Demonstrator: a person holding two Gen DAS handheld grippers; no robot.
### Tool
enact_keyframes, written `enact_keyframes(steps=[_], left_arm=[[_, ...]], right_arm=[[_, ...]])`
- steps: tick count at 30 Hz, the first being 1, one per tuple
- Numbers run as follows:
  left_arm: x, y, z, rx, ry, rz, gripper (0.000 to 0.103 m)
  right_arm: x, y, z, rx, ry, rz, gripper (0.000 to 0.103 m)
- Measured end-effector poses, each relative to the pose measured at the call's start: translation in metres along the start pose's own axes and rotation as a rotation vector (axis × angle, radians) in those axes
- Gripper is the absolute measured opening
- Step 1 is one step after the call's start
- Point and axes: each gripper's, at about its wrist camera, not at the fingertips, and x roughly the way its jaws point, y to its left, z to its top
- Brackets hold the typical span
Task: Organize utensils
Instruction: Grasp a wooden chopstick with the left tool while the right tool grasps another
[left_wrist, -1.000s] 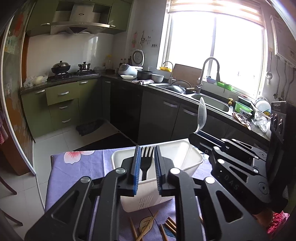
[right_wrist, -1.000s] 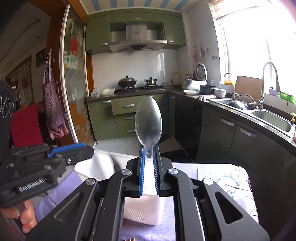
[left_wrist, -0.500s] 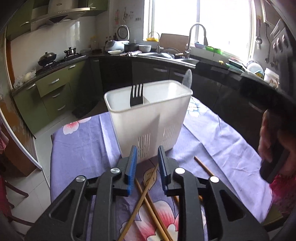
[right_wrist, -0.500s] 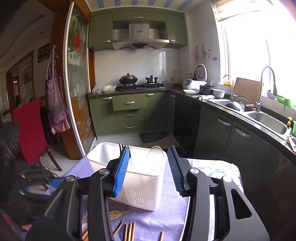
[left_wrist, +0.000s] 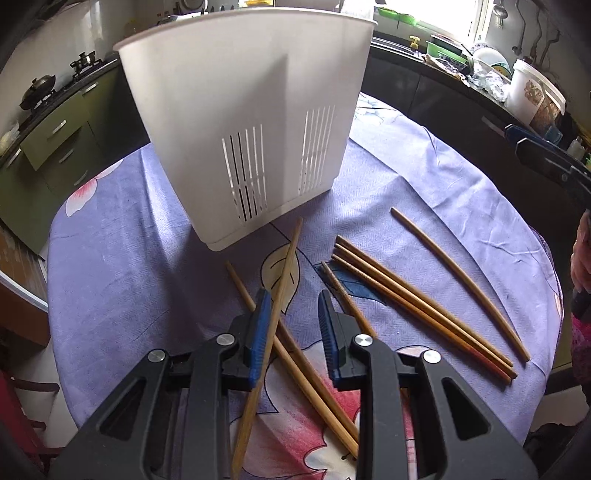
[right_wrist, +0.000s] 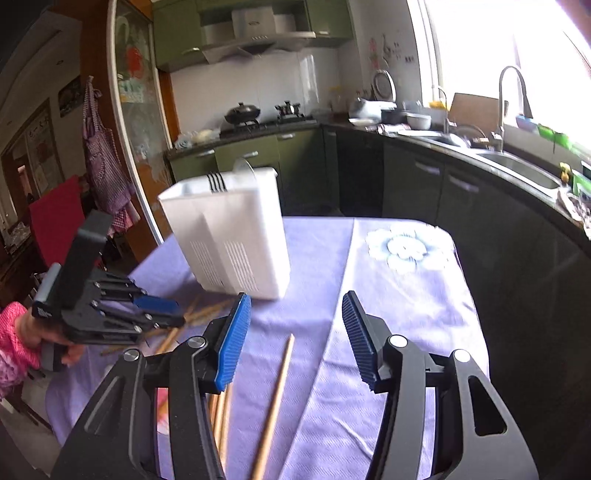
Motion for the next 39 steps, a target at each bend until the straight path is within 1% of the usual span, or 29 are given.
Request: enact_keyframes(steps=[2,6,7,8,10,13,16,18,20,22,28,30,32,35,39], left_arm=[[0.005,-0.001,0.000,0.003,0.012,-0.006,0.025],[0.012,-0.004,0.000,0.013,0.021,-0.013,0.025],[0.012,-0.004,0.000,0.014,0.019,-0.021,0.021],[0.012,-0.005,0.000,0.016,0.021,-0.024,0.014],[0.017,-0.005,0.001,0.022,0.038,-0.020,0.009],[0.025,-0.001,0.002,0.011,0.065,-0.003,0.009],[0.021,0.001,0.002,0.013,0.032,0.024,0.009],[0.012,0.001,0.003,0.023,-0.005,0.029,0.012],[0.005,0.002,0.006,0.027,-0.028,0.029,0.029],[0.005,0.004,0.010,0.028,-0.028,0.039,0.030],[0.023,0.012,0.016,0.039,0.026,0.054,0.030],[0.025,0.011,0.017,0.044,0.025,0.047,0.027],[0.028,0.013,0.019,0.032,0.037,0.024,0.012],[0.032,0.015,0.020,0.028,0.042,0.019,0.009],[0.032,0.014,0.023,0.031,0.042,0.018,0.008]], right_arm=[[0.005,-0.006,-0.010,0.014,0.023,0.007,0.052],[0.012,-0.007,-0.015,0.012,0.040,0.018,0.052],[0.013,-0.006,-0.016,0.009,0.041,0.019,0.052],[0.013,-0.005,-0.019,0.004,0.043,0.021,0.052],[0.017,-0.001,-0.014,-0.002,0.053,0.024,0.052],[0.022,0.006,-0.009,-0.009,0.063,0.032,0.052],[0.024,0.010,-0.006,-0.015,0.064,0.035,0.052],[0.024,0.010,-0.005,-0.014,0.065,0.034,0.052],[0.025,0.010,-0.005,-0.014,0.070,0.035,0.052],[0.027,0.010,-0.004,-0.010,0.073,0.037,0.053],[0.033,0.011,-0.007,-0.015,0.088,0.040,0.054],[0.034,0.010,-0.008,-0.013,0.093,0.035,0.053],[0.037,0.007,-0.008,-0.006,0.101,0.034,0.054],[0.039,0.005,-0.010,-0.004,0.108,0.032,0.056],[0.043,0.008,-0.009,-0.020,0.139,0.012,0.057]])
